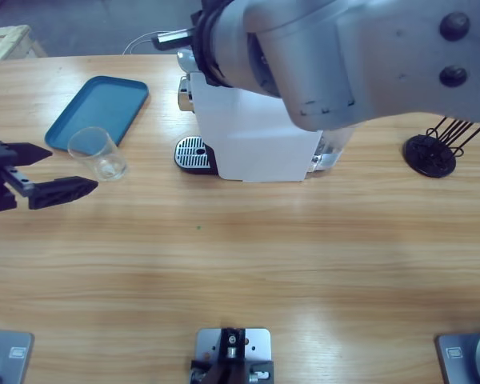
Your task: Pour coffee
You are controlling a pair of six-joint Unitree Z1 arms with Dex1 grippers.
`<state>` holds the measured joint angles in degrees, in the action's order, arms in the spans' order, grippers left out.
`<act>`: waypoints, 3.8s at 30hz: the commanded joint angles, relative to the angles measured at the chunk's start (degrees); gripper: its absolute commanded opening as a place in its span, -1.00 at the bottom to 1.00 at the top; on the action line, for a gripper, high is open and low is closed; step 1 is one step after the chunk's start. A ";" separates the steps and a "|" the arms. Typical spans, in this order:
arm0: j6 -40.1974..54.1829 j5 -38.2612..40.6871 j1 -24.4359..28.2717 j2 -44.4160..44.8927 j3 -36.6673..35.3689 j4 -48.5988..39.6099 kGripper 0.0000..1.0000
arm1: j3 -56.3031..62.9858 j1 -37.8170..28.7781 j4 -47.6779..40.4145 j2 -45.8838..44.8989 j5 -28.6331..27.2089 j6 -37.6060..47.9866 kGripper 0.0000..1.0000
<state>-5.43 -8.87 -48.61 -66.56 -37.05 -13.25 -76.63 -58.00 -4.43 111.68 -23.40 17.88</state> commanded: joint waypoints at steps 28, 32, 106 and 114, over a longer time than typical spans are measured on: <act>1.65 4.83 17.58 -13.62 7.92 19.95 0.96 | 40.73 4.79 4.36 -45.32 19.80 -7.82 1.00; 1.56 4.48 17.58 -15.27 8.04 20.28 0.96 | 43.03 4.83 2.20 -45.23 19.04 -7.68 1.00; 12.20 14.37 7.14 -41.79 -8.94 32.01 -0.11 | 48.20 6.76 4.89 -51.88 12.33 -8.74 1.00; 12.20 16.31 7.13 -43.46 -9.08 32.31 -0.11 | 48.94 6.76 5.57 -53.44 12.29 -8.74 1.00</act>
<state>6.64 5.95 -41.02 -106.03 -45.97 19.26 -30.12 -51.83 -0.11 61.27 -10.14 9.58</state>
